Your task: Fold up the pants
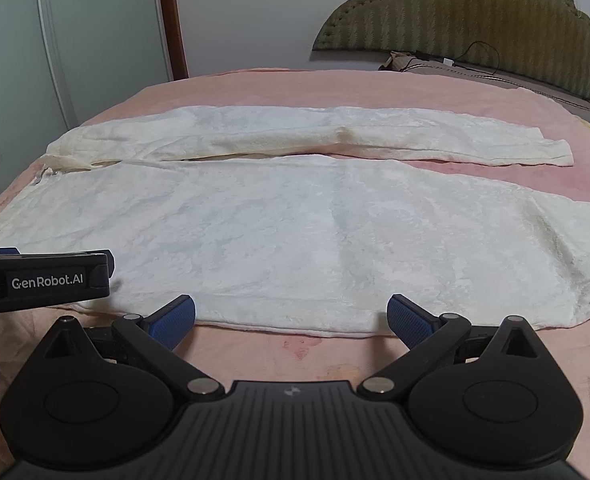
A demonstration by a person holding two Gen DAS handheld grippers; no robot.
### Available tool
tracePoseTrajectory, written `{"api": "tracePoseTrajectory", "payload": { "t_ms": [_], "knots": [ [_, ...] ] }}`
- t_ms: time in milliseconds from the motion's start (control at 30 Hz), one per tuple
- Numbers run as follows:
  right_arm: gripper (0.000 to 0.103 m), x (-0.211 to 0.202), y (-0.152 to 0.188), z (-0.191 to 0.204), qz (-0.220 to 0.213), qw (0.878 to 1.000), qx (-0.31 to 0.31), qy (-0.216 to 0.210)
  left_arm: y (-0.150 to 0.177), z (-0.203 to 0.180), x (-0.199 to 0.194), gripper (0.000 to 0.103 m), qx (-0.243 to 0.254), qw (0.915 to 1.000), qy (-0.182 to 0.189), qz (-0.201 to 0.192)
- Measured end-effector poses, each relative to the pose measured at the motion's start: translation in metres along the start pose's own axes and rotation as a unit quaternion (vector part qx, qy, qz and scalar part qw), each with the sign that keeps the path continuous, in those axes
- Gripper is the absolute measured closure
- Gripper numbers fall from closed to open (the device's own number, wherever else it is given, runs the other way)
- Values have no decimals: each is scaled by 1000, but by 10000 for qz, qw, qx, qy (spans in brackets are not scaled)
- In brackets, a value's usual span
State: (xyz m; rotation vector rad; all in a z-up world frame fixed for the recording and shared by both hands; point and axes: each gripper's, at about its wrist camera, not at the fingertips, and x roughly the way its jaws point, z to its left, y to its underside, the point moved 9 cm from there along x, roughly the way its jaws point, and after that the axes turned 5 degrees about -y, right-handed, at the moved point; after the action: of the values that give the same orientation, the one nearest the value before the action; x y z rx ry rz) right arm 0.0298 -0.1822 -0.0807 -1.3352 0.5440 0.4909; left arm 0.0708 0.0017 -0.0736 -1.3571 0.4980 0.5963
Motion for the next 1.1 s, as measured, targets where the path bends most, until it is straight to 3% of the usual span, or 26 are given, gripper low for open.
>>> {"api": "tracePoseTrajectory", "payload": {
  "t_ms": [167, 267, 367, 467, 533, 567, 633, 667, 733, 867, 933, 1100],
  "knots": [
    [0, -7, -12, 4, -286, 9993, -171, -151, -2, -1, 0, 3, 5, 10000, 65, -28],
    [0, -15, -37, 5, -725, 9962, -454, -150, -10, -1, 1, 3, 63, 9999, 95, -130],
    [0, -27, -72, 6, -1392, 9871, -793, -60, -27, 7, 8, 3, 49, 9996, -103, -270],
    [0, -55, -107, 13, -2566, 9580, -1278, -4, -47, 24, 20, 3, -88, 9982, -421, -406],
    [0, -58, -120, 24, -3099, 9280, -2058, 188, -58, 38, 31, 3, -258, 9969, -583, -458],
    [0, -46, -124, 27, -3007, 9222, -2408, 334, -62, 45, 38, 3, -354, 9961, -654, -468],
    [0, 0, -127, 26, -2101, 9347, -2829, 470, -65, 56, 51, 3, -483, 9943, -830, -458],
    [0, 19, -125, 26, -1761, 9406, -2888, 290, -66, 62, 58, 3, -514, 9934, -927, -443],
    [0, 42, -126, 26, -1656, 9437, -2858, -203, -63, 68, 71, 3, -518, 9923, -1046, -422],
    [0, 78, -148, 35, -1653, 9344, -3083, -675, -48, 67, 94, 3, -283, 9937, -1056, -232],
    [0, 104, -160, 42, -1362, 9352, -3115, -996, -41, 63, 102, 2, -189, 9951, -957, -146],
    [0, 179, -195, 58, -543, 9474, -2727, -1586, -39, 54, 102, 0, 20, 9948, -930, -404]
  ]
}}
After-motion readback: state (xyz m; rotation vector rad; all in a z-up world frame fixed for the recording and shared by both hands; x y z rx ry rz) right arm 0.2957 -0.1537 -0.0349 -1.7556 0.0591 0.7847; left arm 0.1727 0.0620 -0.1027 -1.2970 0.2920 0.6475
